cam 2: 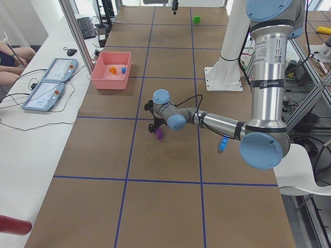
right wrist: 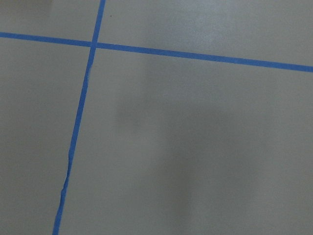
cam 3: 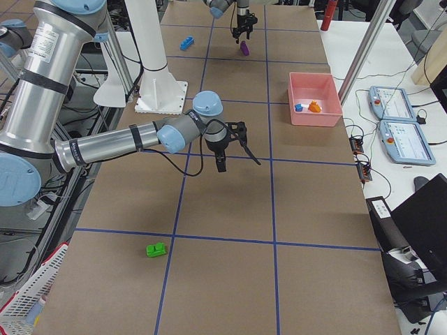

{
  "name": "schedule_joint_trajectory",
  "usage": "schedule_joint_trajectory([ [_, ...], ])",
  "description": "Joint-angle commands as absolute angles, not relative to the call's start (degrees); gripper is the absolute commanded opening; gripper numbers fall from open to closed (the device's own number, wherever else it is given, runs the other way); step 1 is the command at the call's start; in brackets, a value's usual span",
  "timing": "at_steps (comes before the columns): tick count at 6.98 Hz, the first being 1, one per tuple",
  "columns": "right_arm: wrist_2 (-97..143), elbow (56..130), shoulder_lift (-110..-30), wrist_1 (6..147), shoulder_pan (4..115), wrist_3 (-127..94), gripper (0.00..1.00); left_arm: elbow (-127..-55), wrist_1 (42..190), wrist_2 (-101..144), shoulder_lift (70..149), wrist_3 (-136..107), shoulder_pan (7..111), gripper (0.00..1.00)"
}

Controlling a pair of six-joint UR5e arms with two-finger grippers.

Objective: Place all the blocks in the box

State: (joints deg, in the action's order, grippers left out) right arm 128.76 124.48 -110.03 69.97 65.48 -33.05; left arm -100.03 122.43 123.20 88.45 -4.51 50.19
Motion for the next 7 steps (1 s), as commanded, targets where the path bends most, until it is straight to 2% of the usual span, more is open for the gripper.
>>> schedule_joint_trajectory([
  [1,128.76,124.45,-110.04,69.96,65.48,-33.05,1.0,-97.92,122.43,123.13,88.94,-3.34,50.19,0.99],
  [2,128.76,124.45,-109.95,69.96,65.48,-33.13,1.0,-97.3,122.43,123.13,89.29,-3.34,50.19,0.99],
  [3,128.76,124.37,-109.95,69.96,65.39,-33.13,1.0,-96.95,122.52,123.22,89.56,-3.34,50.19,0.93],
  [5,128.76,124.37,-109.86,69.96,65.39,-33.13,1.0,-96.59,122.52,123.22,90.18,-3.43,50.19,0.68],
  [7,128.76,124.37,-109.86,69.96,65.39,-33.13,1.0,-96.68,122.43,123.22,90.09,-3.43,50.19,0.65],
])
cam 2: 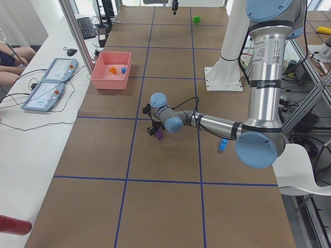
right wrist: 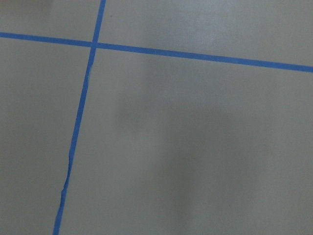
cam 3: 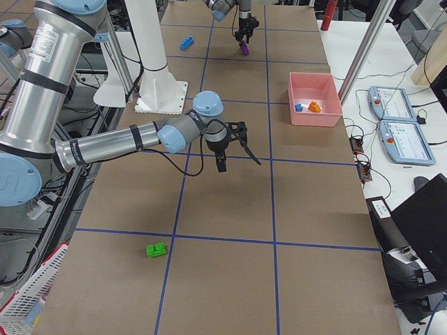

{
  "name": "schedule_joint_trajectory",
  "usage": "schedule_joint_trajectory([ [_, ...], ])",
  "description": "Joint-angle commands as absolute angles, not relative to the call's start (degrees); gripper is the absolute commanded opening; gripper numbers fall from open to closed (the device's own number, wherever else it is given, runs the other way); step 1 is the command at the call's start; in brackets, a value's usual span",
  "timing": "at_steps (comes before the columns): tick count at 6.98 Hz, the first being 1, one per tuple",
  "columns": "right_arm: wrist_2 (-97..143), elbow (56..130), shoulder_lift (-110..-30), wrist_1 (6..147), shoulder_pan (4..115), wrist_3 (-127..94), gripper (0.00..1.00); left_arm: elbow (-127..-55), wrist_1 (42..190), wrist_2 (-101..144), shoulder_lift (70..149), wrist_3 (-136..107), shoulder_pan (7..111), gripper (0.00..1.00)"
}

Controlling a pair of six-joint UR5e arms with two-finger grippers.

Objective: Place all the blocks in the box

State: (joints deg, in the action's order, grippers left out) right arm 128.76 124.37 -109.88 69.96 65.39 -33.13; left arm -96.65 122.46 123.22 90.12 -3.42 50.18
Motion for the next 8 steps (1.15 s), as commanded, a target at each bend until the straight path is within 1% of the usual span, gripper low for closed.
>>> schedule_joint_trajectory([
  [1,128.76,124.28,-109.86,69.96,65.39,-33.13,1.0,-96.59,122.34,123.22,90.09,-3.43,50.19,0.65],
  [3,128.76,124.37,-109.86,69.96,65.39,-33.13,1.0,-96.59,122.26,123.22,90.0,-3.43,50.19,0.64],
  [4,128.76,124.28,-109.86,69.96,65.39,-33.13,1.0,-96.59,122.17,123.14,89.91,-3.43,50.1,0.48],
  [5,128.76,124.28,-109.95,69.96,65.39,-33.13,1.0,-96.42,122.17,123.13,89.91,-3.43,50.18,0.18],
  [6,128.76,124.28,-109.95,69.96,65.39,-33.13,1.0,-96.42,121.99,123.13,89.65,-4.12,50.19,0.0],
  [8,128.76,124.28,-109.86,69.96,65.39,-33.13,1.0,-97.03,121.99,123.57,88.95,-4.31,50.71,0.0],
])
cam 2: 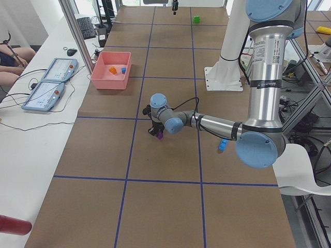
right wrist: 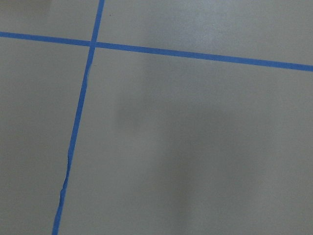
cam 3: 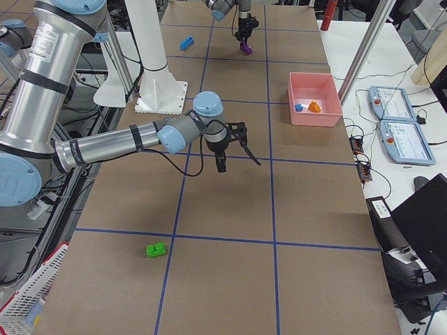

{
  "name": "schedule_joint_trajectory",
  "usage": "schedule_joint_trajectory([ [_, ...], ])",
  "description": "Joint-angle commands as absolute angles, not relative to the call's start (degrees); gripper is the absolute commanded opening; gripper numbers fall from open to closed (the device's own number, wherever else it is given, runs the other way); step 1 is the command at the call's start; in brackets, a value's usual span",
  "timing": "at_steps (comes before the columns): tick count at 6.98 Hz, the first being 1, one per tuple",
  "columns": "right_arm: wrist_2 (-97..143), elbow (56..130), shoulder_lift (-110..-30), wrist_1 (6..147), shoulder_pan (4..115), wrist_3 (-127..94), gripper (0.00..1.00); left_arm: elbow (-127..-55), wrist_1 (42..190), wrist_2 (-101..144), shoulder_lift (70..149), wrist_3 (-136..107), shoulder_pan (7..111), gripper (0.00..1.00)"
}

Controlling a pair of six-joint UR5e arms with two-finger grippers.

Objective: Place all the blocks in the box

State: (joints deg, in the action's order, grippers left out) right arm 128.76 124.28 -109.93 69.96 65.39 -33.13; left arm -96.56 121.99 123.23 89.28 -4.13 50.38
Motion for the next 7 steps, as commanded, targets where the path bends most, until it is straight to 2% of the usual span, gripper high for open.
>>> schedule_joint_trajectory([
  [1,128.76,124.28,-109.86,69.96,65.39,-33.13,1.0,-98.51,121.99,124.01,89.03,-7.18,51.67,0.0],
  [3,128.76,124.28,-109.78,69.87,65.39,-33.13,1.0,-103.86,121.91,124.01,91.13,-34.93,51.33,0.0],
  [4,128.76,124.19,-109.69,69.87,65.39,-33.13,1.0,-104.32,121.73,123.93,95.58,-48.03,51.24,0.0],
  [5,128.76,124.28,-109.6,69.87,65.39,-33.13,1.0,-103.46,119.99,123.84,102.24,-59.91,51.15,0.0],
  [7,128.76,124.28,-109.6,69.87,65.39,-33.13,1.0,-101.79,105.38,123.84,116.38,-66.42,51.07,0.0],
])
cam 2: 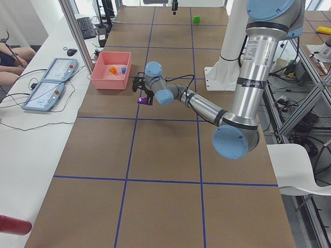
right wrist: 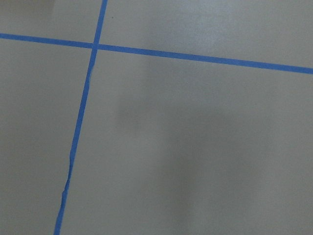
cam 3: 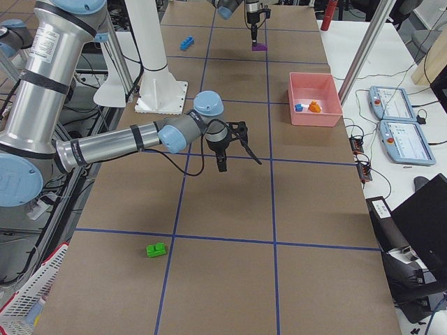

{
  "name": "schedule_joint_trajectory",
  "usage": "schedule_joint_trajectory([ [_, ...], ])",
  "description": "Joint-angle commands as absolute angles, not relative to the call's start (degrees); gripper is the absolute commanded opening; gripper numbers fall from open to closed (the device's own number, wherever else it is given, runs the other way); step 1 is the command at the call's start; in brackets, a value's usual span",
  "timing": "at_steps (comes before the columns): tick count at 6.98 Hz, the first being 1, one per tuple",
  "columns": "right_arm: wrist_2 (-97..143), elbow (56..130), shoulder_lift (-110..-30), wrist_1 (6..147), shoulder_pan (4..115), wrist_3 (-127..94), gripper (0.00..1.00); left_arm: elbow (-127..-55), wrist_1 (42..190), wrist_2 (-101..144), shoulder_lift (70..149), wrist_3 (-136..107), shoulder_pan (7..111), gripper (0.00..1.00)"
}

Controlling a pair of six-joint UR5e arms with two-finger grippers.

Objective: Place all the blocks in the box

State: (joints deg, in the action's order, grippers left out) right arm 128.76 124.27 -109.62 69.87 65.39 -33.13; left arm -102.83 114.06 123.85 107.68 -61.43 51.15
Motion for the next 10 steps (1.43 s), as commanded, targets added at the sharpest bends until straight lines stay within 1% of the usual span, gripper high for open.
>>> schedule_joint_trajectory([
  [1,128.76,124.28,-109.6,69.87,65.39,-33.13,1.0,-97.17,98.68,123.58,124.81,-67.14,50.98,0.0],
  [2,128.76,124.28,-109.6,69.87,65.39,-33.13,1.0,-88.85,97.48,123.57,132.81,-70.19,50.89,0.0],
  [4,128.76,124.28,-109.6,69.87,65.39,-33.22,1.0,-66.12,98.17,123.4,151.0,-75.03,50.8,0.0],
  [5,128.76,124.28,-109.6,69.87,65.39,-33.22,1.0,-58.35,98.78,123.22,156.04,-75.84,50.89,0.0],
  [6,128.76,124.28,-109.6,69.87,65.39,-33.22,1.0,-54.79,100.79,123.14,157.14,-75.94,51.15,0.0],
  [7,128.76,124.28,-109.6,69.87,65.39,-33.22,1.0,-46.32,105.16,120.44,160.54,-75.94,51.15,0.0],
  [8,128.76,124.28,-109.6,69.87,65.39,-33.22,1.0,-40.05,109.64,119.37,162.93,-75.68,51.15,0.12],
  [9,128.85,124.28,-109.6,69.87,65.39,-33.22,1.0,-39.56,110.21,119.44,162.95,-74.28,51.15,0.45],
  [10,128.76,124.28,-109.51,69.87,65.39,-33.22,1.0,-39.55,110.21,119.88,163.04,-72.53,51.15,0.75],
])
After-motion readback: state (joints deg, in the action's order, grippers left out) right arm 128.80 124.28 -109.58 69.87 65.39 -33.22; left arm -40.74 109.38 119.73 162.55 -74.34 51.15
